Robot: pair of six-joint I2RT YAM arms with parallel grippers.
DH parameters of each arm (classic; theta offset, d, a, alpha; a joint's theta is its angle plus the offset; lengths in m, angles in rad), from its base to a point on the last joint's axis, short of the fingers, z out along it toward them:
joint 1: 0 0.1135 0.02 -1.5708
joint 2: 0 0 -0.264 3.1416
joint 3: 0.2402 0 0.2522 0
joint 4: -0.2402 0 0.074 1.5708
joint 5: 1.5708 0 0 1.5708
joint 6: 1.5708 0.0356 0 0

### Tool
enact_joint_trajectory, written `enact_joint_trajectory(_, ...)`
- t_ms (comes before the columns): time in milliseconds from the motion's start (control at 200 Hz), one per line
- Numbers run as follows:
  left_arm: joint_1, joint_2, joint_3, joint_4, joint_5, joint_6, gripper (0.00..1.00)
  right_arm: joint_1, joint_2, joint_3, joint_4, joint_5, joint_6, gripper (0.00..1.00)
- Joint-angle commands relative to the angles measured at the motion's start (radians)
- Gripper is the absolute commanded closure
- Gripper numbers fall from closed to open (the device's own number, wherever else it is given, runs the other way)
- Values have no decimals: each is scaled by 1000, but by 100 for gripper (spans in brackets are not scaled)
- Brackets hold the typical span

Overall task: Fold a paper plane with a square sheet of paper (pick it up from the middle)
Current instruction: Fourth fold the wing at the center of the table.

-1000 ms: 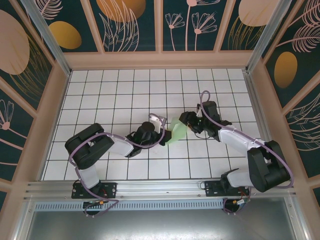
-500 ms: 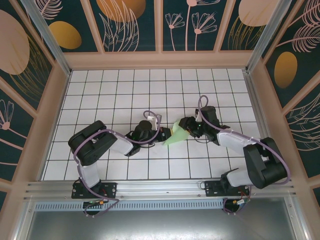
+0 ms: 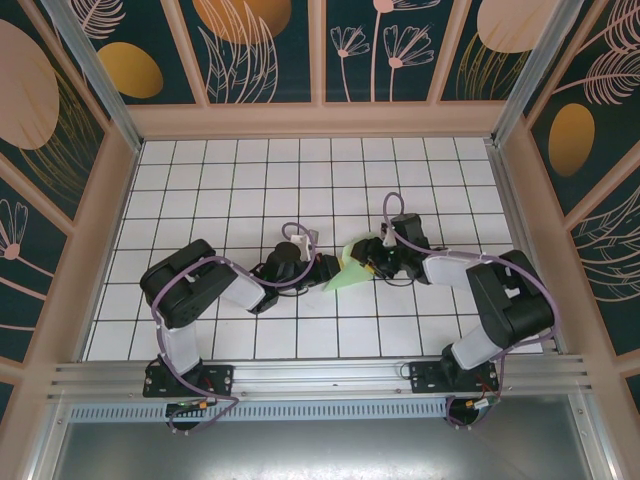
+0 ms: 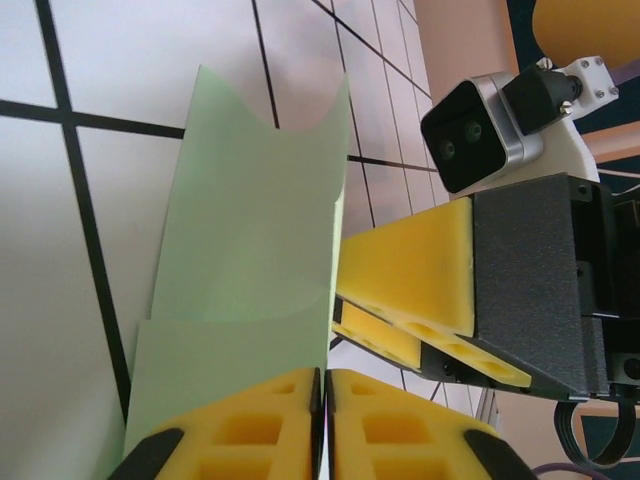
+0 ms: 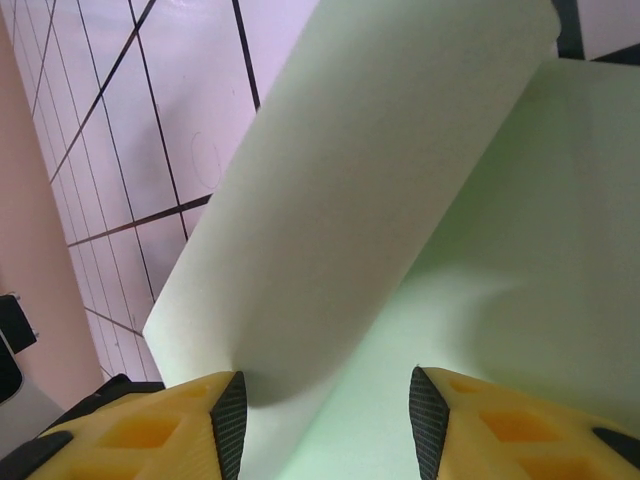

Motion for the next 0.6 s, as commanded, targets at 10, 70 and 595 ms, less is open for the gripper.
enact_joint_trajectory(10,9,21,-4,45,35,-8,79,8,30,27,38,-24,-19,50)
enact_joint_trajectory(70,11,24,2,41,49,10,73,8,38,28,36,-21,-19,50)
enact_joint_trajectory(595,11,-30,30,-108,29,405,62,8,47,46,14,-16,-25,50)
